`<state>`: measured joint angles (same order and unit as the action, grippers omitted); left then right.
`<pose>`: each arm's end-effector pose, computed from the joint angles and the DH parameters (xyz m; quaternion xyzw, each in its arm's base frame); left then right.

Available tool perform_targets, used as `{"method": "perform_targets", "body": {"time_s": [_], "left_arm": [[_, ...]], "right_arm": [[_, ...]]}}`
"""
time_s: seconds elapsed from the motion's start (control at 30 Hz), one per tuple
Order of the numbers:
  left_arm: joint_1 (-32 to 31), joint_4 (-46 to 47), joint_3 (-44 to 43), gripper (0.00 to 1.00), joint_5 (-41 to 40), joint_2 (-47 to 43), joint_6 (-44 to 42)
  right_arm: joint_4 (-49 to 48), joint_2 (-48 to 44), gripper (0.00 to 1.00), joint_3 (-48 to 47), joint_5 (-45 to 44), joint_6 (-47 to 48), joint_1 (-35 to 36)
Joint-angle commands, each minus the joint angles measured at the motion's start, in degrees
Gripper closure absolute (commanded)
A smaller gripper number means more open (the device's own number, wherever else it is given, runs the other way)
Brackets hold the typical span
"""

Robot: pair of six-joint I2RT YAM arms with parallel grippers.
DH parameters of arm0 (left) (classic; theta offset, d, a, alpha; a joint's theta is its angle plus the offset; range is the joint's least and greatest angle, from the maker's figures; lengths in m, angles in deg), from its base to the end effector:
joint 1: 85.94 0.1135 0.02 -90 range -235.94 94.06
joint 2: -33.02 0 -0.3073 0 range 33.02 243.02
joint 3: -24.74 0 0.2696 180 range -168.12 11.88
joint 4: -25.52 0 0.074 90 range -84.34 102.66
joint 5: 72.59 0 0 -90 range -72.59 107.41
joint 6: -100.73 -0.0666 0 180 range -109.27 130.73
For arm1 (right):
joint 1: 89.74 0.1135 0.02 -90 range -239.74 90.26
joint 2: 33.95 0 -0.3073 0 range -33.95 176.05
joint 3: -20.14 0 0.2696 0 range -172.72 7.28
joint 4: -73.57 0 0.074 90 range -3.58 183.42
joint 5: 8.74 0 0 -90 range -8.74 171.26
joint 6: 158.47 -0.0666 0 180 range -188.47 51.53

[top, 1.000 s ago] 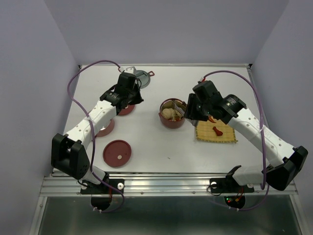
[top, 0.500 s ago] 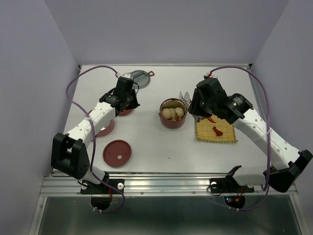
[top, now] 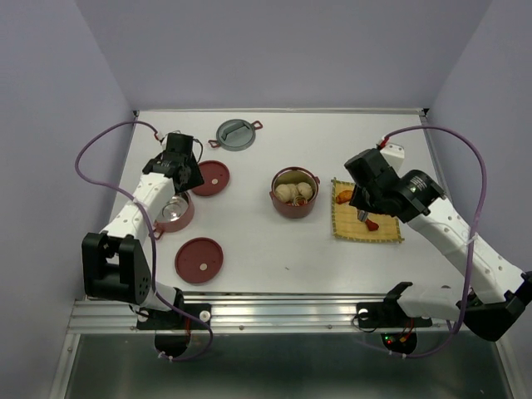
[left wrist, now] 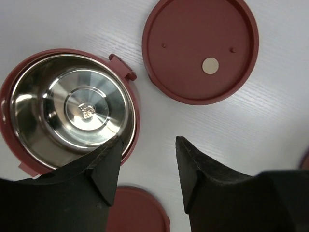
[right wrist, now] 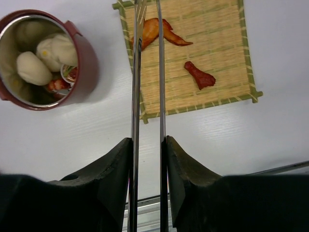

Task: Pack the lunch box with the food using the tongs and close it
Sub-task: Move the packing box to the center of the board.

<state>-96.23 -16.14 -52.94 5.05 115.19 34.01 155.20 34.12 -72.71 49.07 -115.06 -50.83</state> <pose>0.3403 -0.0473 0.2965 -0.1443 0.9118 -0.0116 0.3842 0.1945 0.1114 0.4024 0.1406 0.9135 -0.0091 0.3816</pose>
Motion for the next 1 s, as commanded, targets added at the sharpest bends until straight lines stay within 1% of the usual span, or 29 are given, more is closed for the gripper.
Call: {"method": "perform_targets", "body": {"time_s": [0.0,0.17,0.33,0.4,0.5,0.53,0.57,0.7,0.73,0.77,0.83,0.87,0.97], "left_arm": [[0.7,-2.4,0.7,0.38,-4.2,-1.1,-0.9],[0.7,-0.9,3.1,0.39,-5.0,0.7,-0.3],[0.7,1.8,3.6,0.46,-2.3,5.5,0.3],[0.3,2.5,3.7,0.48,-2.1,6.8,0.4],[-0.6,2.9,4.1,0.55,-2.0,7.5,0.8],[-0.9,3.4,4.5,0.60,-1.5,7.5,0.9],[-1.1,3.7,4.8,0.62,-1.4,7.6,1.1],[-1.9,4.3,5.2,0.67,-0.6,8.7,1.4],[-2.5,4.6,5.3,0.77,-0.6,8.8,1.5],[-2.8,4.6,5.3,0.84,-0.6,8.8,1.6],[-3.4,4.3,4.4,0.96,-0.4,8.7,1.8],[-4.4,4.1,3.9,1.00,-0.4,8.5,2.0],[-7.1,3.0,1.4,1.00,-0.2,8.4,2.5]], "right_arm": [[2.2,-1.6,0.79,2.7,-4.6,-3.2,-1.3],[1.0,-2.3,0.78,4.5,-3.9,-3.1,-2.3],[0.6,-2.6,0.78,3.7,-3.6,-2.5,-2.4],[0.5,-2.7,0.78,3.3,-3.4,-2.4,-2.4],[0.4,-2.9,0.78,3.2,-3.3,-2.2,-2.4],[0.4,-2.9,0.78,3.1,-3.3,-2.2,-2.4],[0.3,-2.9,0.78,3.1,-3.3,-2.1,-2.4],[0.1,-2.6,0.78,2.8,-3.1,-1.8,-2.4],[0.0,-2.7,0.78,2.8,-3.0,-1.7,-2.4],[0.0,-2.7,0.78,2.9,-3.1,-1.6,-2.4],[-0.1,-2.5,0.78,2.6,-3.1,-1.6,-2.4],[0.0,-2.5,0.78,2.6,-3.0,-1.5,-2.4],[0.0,-2.5,0.78,2.6,-2.9,-1.5,-2.4]]}}
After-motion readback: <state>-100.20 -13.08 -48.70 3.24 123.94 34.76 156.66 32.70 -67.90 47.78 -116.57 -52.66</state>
